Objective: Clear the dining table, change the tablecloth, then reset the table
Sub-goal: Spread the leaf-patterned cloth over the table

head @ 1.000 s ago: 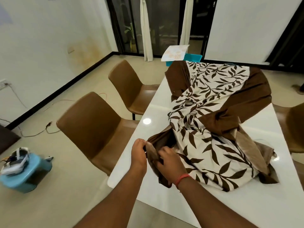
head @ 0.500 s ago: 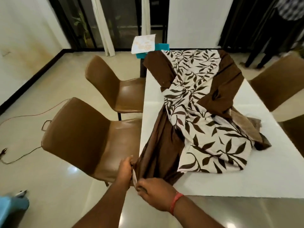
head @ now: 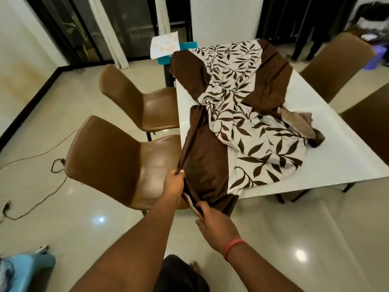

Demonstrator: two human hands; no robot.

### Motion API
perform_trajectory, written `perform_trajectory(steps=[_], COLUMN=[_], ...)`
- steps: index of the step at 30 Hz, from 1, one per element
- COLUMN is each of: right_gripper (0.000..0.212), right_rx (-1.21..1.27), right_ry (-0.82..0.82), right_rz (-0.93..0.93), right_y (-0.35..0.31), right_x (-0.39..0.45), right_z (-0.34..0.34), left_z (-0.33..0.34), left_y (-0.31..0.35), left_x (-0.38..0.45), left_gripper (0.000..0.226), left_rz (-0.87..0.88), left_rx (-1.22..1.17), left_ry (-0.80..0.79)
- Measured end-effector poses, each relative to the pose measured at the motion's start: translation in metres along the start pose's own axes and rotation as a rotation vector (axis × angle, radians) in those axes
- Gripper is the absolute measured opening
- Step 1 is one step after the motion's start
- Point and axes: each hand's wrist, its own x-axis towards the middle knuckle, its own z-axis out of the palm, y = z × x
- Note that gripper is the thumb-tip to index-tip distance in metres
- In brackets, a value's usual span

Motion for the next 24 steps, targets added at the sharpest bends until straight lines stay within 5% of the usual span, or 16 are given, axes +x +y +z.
perform_trajectory(steps=[10, 16, 20, 24], right_gripper=[0.027, 0.026, 0.032, 0.032], right_rx=[-0.127, -0.091, -0.124, -0.19], right_ry=[-0.084, -0.198, -0.248, -0.254], right_rz=[0.15, 0.256, 0.404, 0.495], right_y=[-0.047, -0.115, -0.145, -0.154], right_x=[-0.009, 0.01, 0.025, 0.02], right_z=[0.035, 0.096, 0.134, 0.149], left_z=[-0.062, -0.153, -0.215, -0.238], left_y=[-0.019, -0.057, -0.076, -0.089], left_x=[-0.011, 0.031, 0.049, 0.064], left_gripper=[0.019, 0.026, 0.017, 0.037], left_rz=[-0.036, -0.223, -0.462, -0.495], left_rx=[-0.02, 0.069, 0.107, 0.513], left_ry=[-0.038, -0.06, -0.25, -0.469])
